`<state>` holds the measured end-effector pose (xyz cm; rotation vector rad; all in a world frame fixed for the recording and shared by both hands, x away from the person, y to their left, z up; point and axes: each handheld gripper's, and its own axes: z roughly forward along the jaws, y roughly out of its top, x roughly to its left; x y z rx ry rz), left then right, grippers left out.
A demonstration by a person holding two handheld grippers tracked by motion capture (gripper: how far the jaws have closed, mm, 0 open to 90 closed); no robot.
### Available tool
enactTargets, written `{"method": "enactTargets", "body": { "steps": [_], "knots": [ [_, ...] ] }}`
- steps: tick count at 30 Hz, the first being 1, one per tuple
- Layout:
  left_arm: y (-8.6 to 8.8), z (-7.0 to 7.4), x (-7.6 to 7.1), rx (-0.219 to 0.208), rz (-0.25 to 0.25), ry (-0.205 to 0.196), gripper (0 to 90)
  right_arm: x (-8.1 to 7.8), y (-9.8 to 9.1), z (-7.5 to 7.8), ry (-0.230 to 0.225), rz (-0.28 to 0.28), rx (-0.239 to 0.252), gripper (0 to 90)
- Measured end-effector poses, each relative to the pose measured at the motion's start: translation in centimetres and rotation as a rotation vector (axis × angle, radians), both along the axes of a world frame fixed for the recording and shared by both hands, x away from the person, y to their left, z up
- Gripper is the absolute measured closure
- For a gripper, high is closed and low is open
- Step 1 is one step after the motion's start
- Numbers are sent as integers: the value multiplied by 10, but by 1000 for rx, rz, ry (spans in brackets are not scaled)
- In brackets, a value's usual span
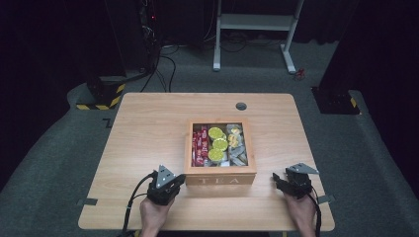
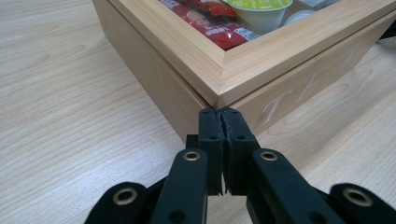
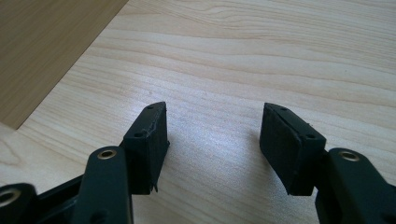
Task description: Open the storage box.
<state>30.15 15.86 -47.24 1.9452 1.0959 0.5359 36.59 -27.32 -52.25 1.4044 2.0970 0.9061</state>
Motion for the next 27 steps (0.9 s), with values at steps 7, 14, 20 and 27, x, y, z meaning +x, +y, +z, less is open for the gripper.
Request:
{"method": "enactTargets", "body": {
  "steps": [7,14,20,27],
  "knots": [
    [0,0,-1,-4,4,-9,875,0,0,0,0,0,0,419],
    [0,1,-1,-2,6,-23,875,0,0,0,0,0,0,419],
    [1,4,-1,-15,3,-29,874,0,0,0,0,0,0,419],
    [1,9,-1,-31,4,-55,857,0,0,0,0,0,0,419]
  ]
}}
